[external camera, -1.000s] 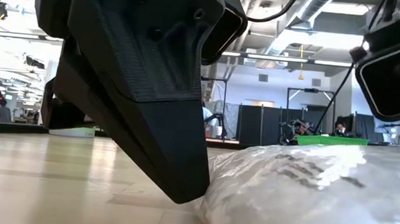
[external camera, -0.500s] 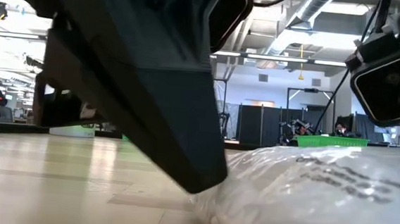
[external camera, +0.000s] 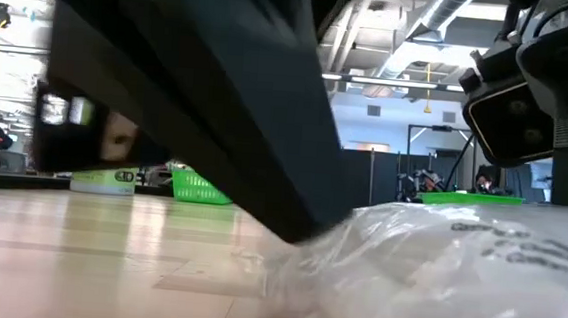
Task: Pick & Place Travel size toiletries
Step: Put the white vanity pack into the top left green basket
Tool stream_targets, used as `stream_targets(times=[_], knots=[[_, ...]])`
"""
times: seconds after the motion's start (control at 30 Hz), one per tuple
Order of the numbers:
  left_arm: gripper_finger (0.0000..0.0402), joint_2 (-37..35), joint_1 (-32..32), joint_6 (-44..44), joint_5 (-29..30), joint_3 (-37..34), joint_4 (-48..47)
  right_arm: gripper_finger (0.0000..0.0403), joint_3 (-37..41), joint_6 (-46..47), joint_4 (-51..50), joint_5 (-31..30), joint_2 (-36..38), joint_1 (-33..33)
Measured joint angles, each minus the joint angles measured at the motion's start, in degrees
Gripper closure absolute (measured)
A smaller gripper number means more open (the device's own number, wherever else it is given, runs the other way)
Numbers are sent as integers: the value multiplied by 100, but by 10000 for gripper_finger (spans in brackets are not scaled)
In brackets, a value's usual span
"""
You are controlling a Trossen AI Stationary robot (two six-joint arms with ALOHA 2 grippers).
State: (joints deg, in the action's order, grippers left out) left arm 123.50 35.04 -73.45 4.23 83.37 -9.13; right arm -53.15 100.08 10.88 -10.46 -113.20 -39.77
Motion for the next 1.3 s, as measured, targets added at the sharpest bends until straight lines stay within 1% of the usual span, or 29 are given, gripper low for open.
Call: stream_targets(times=[0.17, 0.27, 0.37, 0.5, 0.53, 0.67, 0.8, 0.97, 1.17, 1.3], knots=[[401, -15, 32, -15, -31, 0, 15, 247, 11, -252, 199, -157, -34, 39], [401, -15, -2, -15, -17, 0, 24, 262, 11, -259, 199, -158, -37, 90], [401, -15, -34, -13, -17, 0, 37, 302, 11, -250, 139, -148, -38, 107], [401, -15, -23, -13, 7, 0, 42, 382, 11, -448, 132, -51, -36, 111], [401, -15, -17, -13, 41, 0, 44, 391, 11, -577, 142, -17, -36, 111], [401, -15, -10, -33, 132, 0, 60, 395, 4, -721, 49, 128, -35, 129], [401, -15, -10, -46, 133, 0, 61, 400, 7, -947, 30, 148, 41, 127], [401, -22, 13, -166, 133, 0, 66, 402, 49, -1485, -193, 153, 276, 150], [401, -45, 27, -186, 179, 0, 57, 402, 39, -1980, -854, 142, 789, 206], [401, -115, 27, -186, 334, 3, 50, 402, 38, -2251, -1022, 155, 1127, 208]])
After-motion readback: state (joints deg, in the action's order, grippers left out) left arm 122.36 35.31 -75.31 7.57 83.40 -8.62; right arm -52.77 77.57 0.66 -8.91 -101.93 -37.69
